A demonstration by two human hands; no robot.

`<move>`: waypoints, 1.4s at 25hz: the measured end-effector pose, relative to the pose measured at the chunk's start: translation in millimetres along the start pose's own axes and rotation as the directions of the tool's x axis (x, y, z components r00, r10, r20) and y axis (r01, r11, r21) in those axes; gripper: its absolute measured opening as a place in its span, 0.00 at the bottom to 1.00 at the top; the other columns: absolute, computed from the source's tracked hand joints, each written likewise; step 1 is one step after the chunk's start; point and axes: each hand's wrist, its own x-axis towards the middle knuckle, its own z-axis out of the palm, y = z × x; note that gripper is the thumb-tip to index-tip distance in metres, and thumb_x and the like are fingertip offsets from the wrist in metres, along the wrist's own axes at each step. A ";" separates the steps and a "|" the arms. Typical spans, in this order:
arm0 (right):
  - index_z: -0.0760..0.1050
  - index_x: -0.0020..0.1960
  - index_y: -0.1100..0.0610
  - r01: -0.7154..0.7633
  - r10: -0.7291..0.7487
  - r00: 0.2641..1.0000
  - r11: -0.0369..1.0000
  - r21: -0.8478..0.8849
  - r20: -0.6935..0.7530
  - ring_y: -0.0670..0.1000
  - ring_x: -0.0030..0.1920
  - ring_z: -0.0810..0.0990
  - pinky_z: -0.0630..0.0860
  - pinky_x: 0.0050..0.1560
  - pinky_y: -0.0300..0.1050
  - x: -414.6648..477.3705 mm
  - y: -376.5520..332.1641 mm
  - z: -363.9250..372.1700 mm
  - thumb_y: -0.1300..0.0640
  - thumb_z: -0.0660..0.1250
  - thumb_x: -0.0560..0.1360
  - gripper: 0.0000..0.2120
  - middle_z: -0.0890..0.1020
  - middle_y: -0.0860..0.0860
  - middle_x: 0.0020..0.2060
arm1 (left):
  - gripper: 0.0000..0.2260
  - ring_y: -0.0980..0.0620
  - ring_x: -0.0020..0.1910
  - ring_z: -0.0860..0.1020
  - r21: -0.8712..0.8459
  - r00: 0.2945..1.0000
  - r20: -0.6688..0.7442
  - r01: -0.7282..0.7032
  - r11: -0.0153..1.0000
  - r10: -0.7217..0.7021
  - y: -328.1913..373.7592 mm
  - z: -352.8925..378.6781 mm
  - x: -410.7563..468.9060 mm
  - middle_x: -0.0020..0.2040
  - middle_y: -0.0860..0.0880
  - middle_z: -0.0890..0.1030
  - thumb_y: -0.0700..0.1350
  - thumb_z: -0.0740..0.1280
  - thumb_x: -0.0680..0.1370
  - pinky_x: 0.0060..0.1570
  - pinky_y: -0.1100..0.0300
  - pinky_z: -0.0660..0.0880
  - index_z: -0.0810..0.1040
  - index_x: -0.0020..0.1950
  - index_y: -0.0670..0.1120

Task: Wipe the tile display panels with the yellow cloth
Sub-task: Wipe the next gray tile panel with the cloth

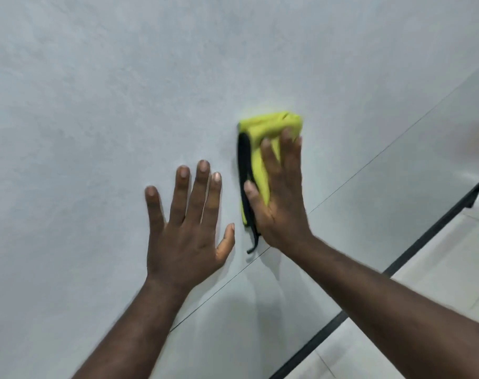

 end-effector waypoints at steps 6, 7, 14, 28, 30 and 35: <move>0.52 0.86 0.50 -0.569 0.612 0.774 0.785 0.245 -0.163 0.47 0.85 0.37 0.48 0.85 0.54 -51.0 37.4 -7.0 0.53 0.64 0.86 0.33 0.36 0.52 0.85 | 0.43 0.36 0.88 0.43 0.070 0.999 -0.026 0.039 0.997 -0.037 7.8 14.7 -5.2 0.88 0.38 0.52 0.63 0.64 0.83 0.79 0.26 0.38 0.54 0.88 0.39; 0.53 0.86 0.52 -0.485 0.510 0.851 0.854 0.187 -0.122 0.48 0.85 0.37 0.48 0.85 0.49 -62.6 42.0 -5.5 0.58 0.66 0.86 0.34 0.36 0.53 0.85 | 0.43 0.35 0.88 0.45 0.061 0.999 -0.021 0.039 0.997 -0.038 8.7 16.9 -5.7 0.87 0.38 0.52 0.64 0.64 0.83 0.78 0.24 0.39 0.54 0.88 0.39; 0.45 0.87 0.44 -0.720 0.771 0.630 0.625 0.301 -0.093 0.39 0.84 0.42 0.53 0.84 0.44 -75.2 48.2 -4.4 0.53 0.62 0.87 0.35 0.36 0.36 0.83 | 0.42 0.31 0.83 0.55 0.049 0.997 -0.061 0.060 0.997 -0.057 11.8 23.8 -8.4 0.87 0.38 0.53 0.62 0.65 0.82 0.75 0.22 0.46 0.59 0.87 0.37; 0.48 0.87 0.50 -0.396 0.411 0.898 0.910 0.122 -0.155 0.49 0.86 0.38 0.48 0.85 0.53 -8.2 -28.3 7.4 0.53 0.62 0.88 0.33 0.36 0.51 0.85 | 0.36 0.46 0.88 0.51 -0.154 0.995 -0.074 0.055 0.987 -0.067 -43.0 -22.8 -26.6 0.89 0.46 0.51 0.52 0.61 0.84 0.85 0.36 0.43 0.53 0.90 0.47; 0.50 0.87 0.52 -0.159 0.162 0.985 0.986 0.057 -0.061 0.50 0.86 0.39 0.47 0.85 0.52 -13.9 -48.4 16.3 0.55 0.63 0.87 0.33 0.36 0.51 0.85 | 0.36 0.46 0.88 0.50 -0.132 0.990 -0.087 0.096 0.987 -0.108 -70.4 -33.3 -38.0 0.90 0.46 0.50 0.54 0.61 0.84 0.84 0.34 0.41 0.51 0.90 0.47; 0.50 0.87 0.50 -0.275 0.292 0.938 0.955 0.112 -0.185 0.51 0.86 0.42 0.52 0.84 0.59 52.5 -119.5 27.1 0.51 0.61 0.86 0.34 0.38 0.52 0.86 | 0.38 0.45 0.89 0.47 -0.115 0.974 -0.131 0.170 0.979 -0.184 -138.3 -59.3 -50.5 0.90 0.45 0.46 0.55 0.62 0.84 0.82 0.32 0.37 0.51 0.90 0.47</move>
